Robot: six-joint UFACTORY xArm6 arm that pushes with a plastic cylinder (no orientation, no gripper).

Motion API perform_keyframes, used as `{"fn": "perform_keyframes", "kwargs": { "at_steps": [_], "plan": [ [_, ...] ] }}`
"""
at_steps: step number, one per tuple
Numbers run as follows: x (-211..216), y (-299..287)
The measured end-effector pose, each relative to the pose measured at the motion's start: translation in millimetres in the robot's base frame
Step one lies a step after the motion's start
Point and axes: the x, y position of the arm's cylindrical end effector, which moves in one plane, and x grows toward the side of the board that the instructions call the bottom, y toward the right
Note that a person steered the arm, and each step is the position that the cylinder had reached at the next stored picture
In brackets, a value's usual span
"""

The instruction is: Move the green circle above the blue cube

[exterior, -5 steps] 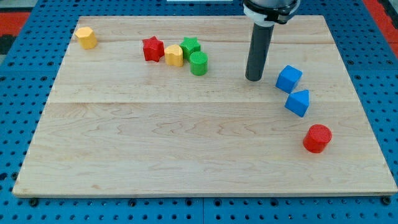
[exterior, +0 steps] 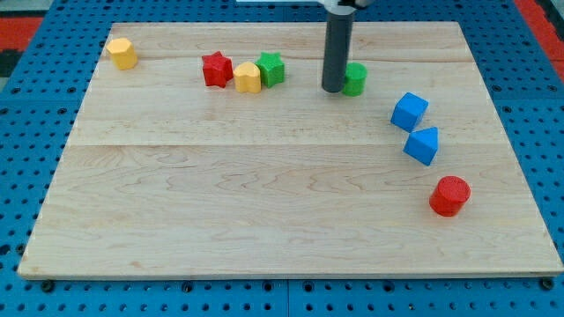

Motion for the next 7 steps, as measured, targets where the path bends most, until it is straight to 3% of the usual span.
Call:
{"fn": "perform_keyframes", "kwargs": {
  "at_steps": [4,7],
  "plan": [
    [-3.8,-21.2],
    [-17.8,71.4]
  ]
}}
